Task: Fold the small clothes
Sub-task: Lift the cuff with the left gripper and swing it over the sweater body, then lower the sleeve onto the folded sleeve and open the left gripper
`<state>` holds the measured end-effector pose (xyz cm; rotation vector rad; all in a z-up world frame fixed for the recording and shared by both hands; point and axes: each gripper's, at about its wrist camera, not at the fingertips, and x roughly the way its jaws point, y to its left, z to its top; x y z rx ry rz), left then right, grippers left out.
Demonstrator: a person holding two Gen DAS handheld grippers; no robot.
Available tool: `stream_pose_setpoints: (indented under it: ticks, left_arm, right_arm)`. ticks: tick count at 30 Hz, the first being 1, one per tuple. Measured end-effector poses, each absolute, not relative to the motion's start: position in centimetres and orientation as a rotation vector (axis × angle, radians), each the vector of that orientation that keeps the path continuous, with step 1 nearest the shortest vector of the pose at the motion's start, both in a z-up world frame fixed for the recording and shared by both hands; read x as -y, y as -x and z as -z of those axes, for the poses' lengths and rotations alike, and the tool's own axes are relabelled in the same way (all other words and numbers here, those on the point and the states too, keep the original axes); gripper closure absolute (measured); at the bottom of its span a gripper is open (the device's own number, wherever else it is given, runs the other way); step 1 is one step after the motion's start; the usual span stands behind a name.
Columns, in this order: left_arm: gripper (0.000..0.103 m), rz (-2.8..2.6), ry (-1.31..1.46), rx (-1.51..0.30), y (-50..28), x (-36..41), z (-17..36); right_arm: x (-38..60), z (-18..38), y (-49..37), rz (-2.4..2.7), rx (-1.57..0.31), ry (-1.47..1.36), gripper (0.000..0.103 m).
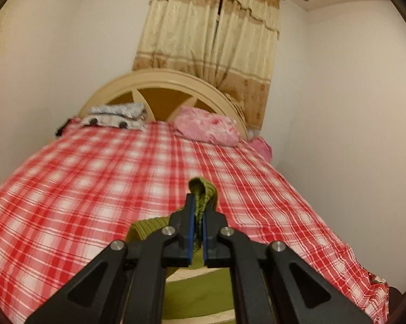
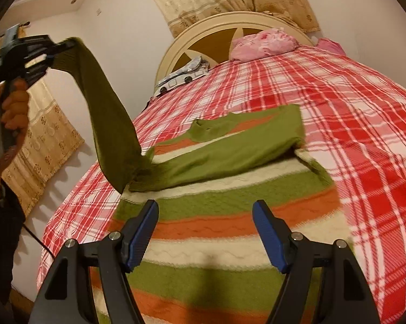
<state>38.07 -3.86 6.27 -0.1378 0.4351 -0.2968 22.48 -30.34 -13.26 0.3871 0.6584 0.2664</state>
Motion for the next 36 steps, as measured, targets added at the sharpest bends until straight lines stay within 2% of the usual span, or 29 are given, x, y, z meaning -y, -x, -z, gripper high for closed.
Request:
stream_pose_setpoints:
  ticks: [14,29,32,33,36]
  left_arm:
    - [0.099,0.331,0.104,-0.59,-40.9,16.6,3.0]
    - [0.098,0.306,-0.071,-0.721,-41.8,24.3,12.8]
    - [0.091,0.358,-0.102,-0.714,-40.1,24.2,12.6]
    - [0.084,0.376,-0.108,-0.707,-39.6,24.1,12.4]
    - [0.048,0.416,-0.124,-0.668,-37.7,22.9,11.0]
  right_arm:
    - [34.0,15.2,-19.2,-0.212,-0.65,-0.416,0.03]
    - [36.5,17.4,-18.6,-0.16,-0.652,-0.501,0.03]
    - [36.6,17.5,-18.5,-0.156,-0.641,-0.507,0.03]
    - [36.7,17.5,-18.3,-0.155,-0.63,-0.514,0.03]
    - [37.1,17.6,-18.1,-0.153,-0.612,-0.533,0.03]
